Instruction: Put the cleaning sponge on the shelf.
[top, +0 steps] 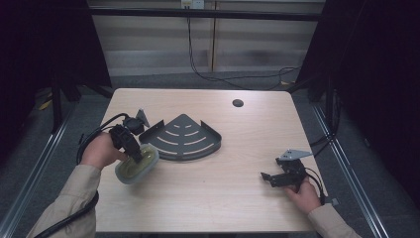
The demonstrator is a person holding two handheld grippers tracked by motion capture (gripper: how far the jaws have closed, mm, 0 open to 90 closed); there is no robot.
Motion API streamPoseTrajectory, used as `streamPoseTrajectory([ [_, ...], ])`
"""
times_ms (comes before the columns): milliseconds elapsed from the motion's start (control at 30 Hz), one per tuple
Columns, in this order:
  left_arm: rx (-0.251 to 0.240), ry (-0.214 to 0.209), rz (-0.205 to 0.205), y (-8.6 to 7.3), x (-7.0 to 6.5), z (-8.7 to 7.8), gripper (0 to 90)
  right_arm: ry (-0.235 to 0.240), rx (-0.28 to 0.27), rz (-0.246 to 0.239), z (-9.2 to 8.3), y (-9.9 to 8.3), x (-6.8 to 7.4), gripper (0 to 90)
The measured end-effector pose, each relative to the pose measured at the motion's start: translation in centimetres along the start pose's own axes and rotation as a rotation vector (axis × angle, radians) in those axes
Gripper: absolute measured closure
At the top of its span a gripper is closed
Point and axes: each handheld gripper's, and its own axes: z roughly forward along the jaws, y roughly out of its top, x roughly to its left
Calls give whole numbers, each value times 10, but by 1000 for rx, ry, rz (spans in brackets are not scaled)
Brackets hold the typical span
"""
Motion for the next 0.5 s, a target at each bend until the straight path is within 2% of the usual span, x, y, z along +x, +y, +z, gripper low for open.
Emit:
streamPoseTrajectory([
  [500, 10, -8, -4, 17, 4, -13, 720, 0, 0, 0, 0, 0, 0, 124],
])
